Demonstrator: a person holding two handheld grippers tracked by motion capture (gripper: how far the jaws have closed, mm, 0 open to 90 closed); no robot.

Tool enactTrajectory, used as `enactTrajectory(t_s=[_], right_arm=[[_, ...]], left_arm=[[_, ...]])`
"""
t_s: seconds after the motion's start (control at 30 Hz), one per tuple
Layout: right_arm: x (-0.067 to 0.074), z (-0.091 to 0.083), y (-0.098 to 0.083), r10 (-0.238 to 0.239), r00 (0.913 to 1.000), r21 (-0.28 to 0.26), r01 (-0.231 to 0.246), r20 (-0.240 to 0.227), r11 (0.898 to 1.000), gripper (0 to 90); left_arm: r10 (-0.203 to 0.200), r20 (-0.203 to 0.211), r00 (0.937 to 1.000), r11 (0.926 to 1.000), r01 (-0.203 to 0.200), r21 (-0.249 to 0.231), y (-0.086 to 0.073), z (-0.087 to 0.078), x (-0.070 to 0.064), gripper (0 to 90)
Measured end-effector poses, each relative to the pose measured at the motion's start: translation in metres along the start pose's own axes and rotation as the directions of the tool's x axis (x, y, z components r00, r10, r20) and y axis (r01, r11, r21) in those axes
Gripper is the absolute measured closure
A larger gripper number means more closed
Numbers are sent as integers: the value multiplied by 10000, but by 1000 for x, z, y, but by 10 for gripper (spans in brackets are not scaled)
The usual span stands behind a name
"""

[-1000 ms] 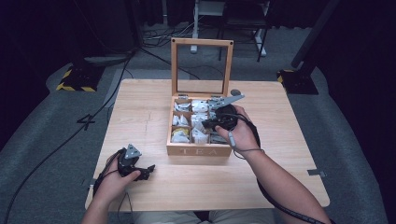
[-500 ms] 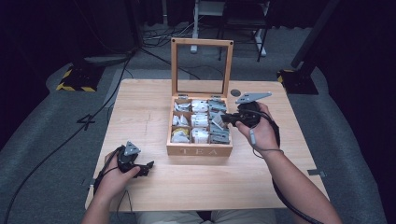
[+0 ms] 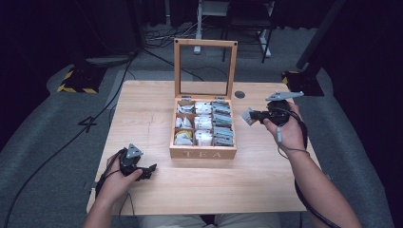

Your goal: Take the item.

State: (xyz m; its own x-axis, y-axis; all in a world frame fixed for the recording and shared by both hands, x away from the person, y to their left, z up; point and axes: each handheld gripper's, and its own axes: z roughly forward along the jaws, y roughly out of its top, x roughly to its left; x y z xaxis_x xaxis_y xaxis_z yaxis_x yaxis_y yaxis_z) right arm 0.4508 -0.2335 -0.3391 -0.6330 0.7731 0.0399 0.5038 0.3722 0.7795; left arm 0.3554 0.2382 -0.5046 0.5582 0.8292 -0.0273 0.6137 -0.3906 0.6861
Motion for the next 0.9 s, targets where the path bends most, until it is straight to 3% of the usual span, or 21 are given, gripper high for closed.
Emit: enactTrajectory(t_s=[0.3, 0.6, 0.9], right_arm=[[-24, -2, -12, 374, 9980, 156, -383, 514, 9991, 900], [-55, -3, -28, 887, 9899, 280, -923, 1103, 9953, 900], [-78, 9, -50, 1211, 9815, 568, -1307, 1484, 9898, 893]], left_arm=[[-35, 34, 10000, 10000, 35, 36, 0, 1, 0, 107], [44, 74, 10000, 10000, -45, 86, 1, 1, 0, 96], [85, 39, 10000, 9999, -85, 80, 1, 1, 0, 96]])
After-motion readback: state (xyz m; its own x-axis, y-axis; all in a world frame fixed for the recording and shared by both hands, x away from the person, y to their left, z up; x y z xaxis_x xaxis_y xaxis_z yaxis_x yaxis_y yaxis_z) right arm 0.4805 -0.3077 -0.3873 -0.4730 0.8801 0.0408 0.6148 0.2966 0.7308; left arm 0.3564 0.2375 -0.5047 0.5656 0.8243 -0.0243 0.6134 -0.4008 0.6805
